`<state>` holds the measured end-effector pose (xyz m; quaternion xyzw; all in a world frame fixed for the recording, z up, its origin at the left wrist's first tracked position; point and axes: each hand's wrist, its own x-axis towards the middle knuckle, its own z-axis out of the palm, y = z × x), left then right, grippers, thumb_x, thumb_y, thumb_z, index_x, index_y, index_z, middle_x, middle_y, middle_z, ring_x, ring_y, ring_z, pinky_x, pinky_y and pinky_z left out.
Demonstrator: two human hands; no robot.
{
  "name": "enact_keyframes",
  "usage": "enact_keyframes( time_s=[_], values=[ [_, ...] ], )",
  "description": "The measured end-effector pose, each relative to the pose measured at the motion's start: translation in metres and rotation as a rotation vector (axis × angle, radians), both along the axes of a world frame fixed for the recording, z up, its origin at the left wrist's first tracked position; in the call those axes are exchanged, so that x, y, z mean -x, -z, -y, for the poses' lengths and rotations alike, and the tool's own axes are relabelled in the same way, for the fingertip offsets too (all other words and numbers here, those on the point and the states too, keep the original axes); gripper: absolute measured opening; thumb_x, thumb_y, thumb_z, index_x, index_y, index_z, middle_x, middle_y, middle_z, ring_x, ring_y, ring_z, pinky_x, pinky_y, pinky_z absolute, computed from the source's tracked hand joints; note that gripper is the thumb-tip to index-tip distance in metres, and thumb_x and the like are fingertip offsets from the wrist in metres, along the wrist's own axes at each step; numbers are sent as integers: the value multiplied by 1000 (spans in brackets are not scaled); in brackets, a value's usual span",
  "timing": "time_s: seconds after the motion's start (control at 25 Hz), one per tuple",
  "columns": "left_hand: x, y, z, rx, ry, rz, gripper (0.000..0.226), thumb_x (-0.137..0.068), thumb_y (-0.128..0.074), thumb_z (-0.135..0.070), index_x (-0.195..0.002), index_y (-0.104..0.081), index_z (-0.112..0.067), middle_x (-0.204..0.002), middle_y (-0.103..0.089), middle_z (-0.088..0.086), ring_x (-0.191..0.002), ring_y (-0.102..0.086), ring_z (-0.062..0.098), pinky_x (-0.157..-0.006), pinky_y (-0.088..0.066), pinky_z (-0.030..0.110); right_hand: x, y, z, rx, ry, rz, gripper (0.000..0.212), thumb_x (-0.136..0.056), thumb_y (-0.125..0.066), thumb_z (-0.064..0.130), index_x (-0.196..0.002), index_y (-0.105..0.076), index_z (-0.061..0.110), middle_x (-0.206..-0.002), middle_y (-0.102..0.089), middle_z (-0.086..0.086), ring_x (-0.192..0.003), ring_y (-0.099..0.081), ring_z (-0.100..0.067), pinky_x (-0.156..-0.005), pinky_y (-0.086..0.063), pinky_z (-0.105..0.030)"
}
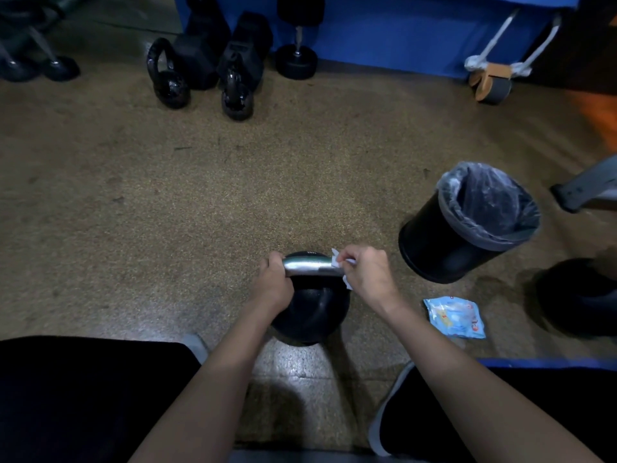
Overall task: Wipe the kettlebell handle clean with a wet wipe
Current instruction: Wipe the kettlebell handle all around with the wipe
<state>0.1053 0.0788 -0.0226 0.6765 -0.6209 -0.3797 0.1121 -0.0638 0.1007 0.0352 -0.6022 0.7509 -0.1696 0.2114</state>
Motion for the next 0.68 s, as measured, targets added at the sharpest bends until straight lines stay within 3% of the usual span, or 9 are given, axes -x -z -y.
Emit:
enact_keyframes(
  time_s=[0.24, 0.4, 0.68],
  values=[
    [-1, -1, -1, 15, 7, 1, 33, -86, -42, -5, -118, -40, -13, -126, -44, 15, -110, -51, 37, -97, -42, 44, -3, 2, 0, 57, 34, 21, 14, -84, -60, 9, -85, -73, 15, -93, -72, -7, -89, -64, -23, -76, -40, -20],
    [-1, -2, 0, 15, 9, -3, 32, -86, -42, -5, -117, -40, -13, -124, -45, 15, -109, -51, 36, -97, -43, 45, -2, 6, -11, 88, -20, 8, 12, -83, -61, 5, -81, -70, 13, -92, -70, -3, -86, -63, -17, -72, -32, -8],
    [-1, -1, 0, 12, 2, -12, 34, -84, -43, -3, -117, -40, -12, -125, -45, 15, -109, -51, 36, -97, -43, 44, 0, 13, -12, 168, -16, 23, 13, -79, -62, 0, -77, -69, 11, -86, -68, -5, -79, -60, -16, -69, -30, -7]
  ],
)
